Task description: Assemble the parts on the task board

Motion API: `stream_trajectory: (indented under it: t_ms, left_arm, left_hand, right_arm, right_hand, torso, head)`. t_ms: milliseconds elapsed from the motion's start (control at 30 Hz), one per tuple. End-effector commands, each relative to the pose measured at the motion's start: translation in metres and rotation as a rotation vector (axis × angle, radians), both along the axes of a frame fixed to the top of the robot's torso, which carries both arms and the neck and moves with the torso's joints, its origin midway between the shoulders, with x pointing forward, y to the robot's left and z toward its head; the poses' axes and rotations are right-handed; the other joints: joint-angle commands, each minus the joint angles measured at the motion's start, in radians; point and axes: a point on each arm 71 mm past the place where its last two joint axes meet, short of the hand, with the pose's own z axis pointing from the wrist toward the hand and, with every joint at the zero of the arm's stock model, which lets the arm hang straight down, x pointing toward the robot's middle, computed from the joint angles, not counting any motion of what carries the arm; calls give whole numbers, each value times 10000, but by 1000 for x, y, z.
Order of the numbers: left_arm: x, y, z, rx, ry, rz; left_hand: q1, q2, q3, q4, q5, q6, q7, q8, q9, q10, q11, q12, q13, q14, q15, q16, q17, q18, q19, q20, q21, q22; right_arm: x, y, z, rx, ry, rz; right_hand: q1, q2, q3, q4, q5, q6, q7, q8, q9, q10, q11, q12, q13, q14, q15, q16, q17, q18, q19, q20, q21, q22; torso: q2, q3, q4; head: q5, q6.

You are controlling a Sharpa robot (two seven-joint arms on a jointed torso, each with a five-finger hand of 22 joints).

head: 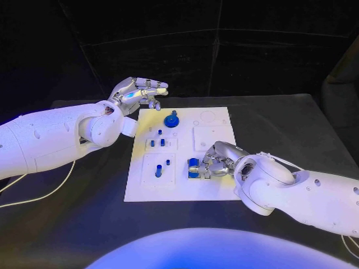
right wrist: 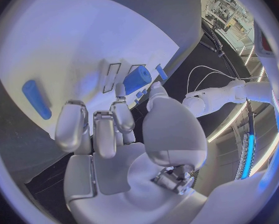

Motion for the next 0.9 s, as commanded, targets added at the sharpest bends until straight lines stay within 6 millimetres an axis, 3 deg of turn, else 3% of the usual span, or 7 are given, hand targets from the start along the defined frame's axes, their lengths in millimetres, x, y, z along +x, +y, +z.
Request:
stream_trajectory:
  t_ms: [33, 200, 333, 567, 767, 900]
  left_arm:
    - [0, -1, 1, -90, 10, -117]
    - [0, -1, 1, -87, 16, -115]
    - [0, -1, 1, -87, 22, -123]
    - [0, 0, 1, -77, 30, -109]
    - [0, 1, 1, -72, 33, -96]
    - [0, 2, 1, -62, 33, -69]
  left_hand:
    - [31, 59, -47, -9, 60, -2, 74, 56, -10, -70, 9, 39, -16, -74, -2, -35, -8, 132, -17, 23, -68, -8]
    - [31, 59, -47, -9, 60, -2, 74, 56, -10, -70, 9, 39, -16, -74, -2, -35, -8, 132, -17, 23, -68, -8]
    - [31, 59, -47, -9, 60, -2, 74, 56, -10, -70, 9, 39, -16, -74, -2, -35, -8, 132, -17, 23, -68, -8]
    - [31, 59, -47, -9, 60, -2, 74, 56, -10, -70, 9, 39, -16, -74, -2, -35, -8, 132, -17, 23, -68, -8]
    - [31, 59, -47, -9, 60, -2, 74, 56, -10, -70, 9, 39, -16, -74, -2, -35, -8, 132, -17, 23, -68, -8]
    - [31, 59, -47, -9, 60, -2, 74, 56, -10, -70, 9, 39, -16, -74, -2, -35, -8, 132, -17, 23, -68, -8]
  right_arm:
    - [-2, 2, 4, -46, -303, 362]
    - [-2, 1, 5, -210, -462, 416]
    - [-1, 1, 5, -343, -598, 378]
    - [-1, -1, 6, -146, -689, 361]
    - [-3, -17, 12, 787, -921, 111]
    - [-1, -37, 19, 1048, -1062, -77]
  right_hand:
    - [1330, 369, 327, -516, 469, -29, -14, 31, 85, -11, 11, 66, 84, 686, 50, 16, 599, -122, -11, -13, 44, 101]
    - [2195, 613, 464, -987, 318, 4, -21, 92, 168, 34, -5, 124, 174, 716, 29, 74, 746, -151, 51, -22, 125, 274]
    - [2414, 829, 536, -1110, 184, 81, -56, 161, 225, 68, -31, 157, 220, 730, 16, 103, 820, -166, 84, -30, 169, 364]
    - [2274, 703, 360, -1088, 155, 50, -34, 169, 252, 67, -16, 130, 213, 727, 23, 98, 814, -165, 76, -31, 164, 355]
    - [1868, 628, -67, -813, 671, -352, 65, -38, 217, 33, 62, 56, 193, 718, 74, 76, 785, -157, 42, 2, 139, 312]
    - [2260, 782, -3, -976, 1057, -785, 217, -338, 110, 28, 176, 84, 240, 742, 160, 129, 913, -177, 69, 54, 182, 405]
  torso:
    - [-2, 5, -7]
    - [0, -6, -16]
    - [3, -9, 4]
    - [0, -7, 7]
    - [-3, -8, -18]
    - [-1, -8, -44]
  head:
    - [11, -9]
    - [-5, -12]
    - [-39, -16]
    - [-33, -30]
    - [-12, -29]
    - [-25, -20]
